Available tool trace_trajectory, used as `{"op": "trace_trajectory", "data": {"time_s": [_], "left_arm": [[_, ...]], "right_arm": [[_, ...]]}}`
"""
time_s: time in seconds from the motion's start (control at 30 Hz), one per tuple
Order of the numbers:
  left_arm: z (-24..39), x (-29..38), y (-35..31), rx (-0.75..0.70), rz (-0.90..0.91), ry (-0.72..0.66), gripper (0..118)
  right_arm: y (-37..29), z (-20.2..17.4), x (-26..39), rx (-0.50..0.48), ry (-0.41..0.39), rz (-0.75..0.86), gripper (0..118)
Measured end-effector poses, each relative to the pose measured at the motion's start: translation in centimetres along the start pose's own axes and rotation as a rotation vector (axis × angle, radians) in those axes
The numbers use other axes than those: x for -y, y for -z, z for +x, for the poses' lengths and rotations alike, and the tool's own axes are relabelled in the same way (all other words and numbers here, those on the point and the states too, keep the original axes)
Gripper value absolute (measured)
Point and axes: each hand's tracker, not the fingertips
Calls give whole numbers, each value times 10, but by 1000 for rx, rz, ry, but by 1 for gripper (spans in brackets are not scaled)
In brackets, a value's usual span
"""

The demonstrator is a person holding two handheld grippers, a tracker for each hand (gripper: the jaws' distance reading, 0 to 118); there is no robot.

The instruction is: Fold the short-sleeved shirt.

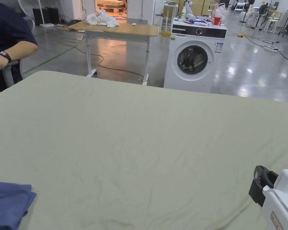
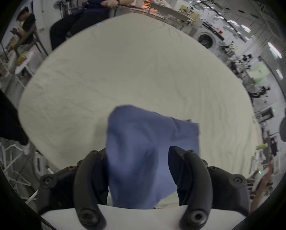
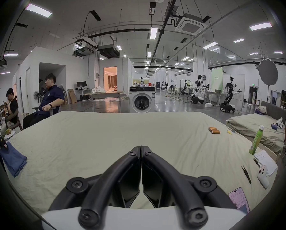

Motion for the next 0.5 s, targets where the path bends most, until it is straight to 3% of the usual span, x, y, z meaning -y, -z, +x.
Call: {"op": "trace_trajectory", "data": {"time_s": [0.2,0.5], "left_arm": [[13,3,-20,-159,173,42,67],[110,56,3,83,434,192,67]], "right_arm": [[0,4,1,-4,-4,-2,0],[1,4,12,-13,17,-22,0]]}}
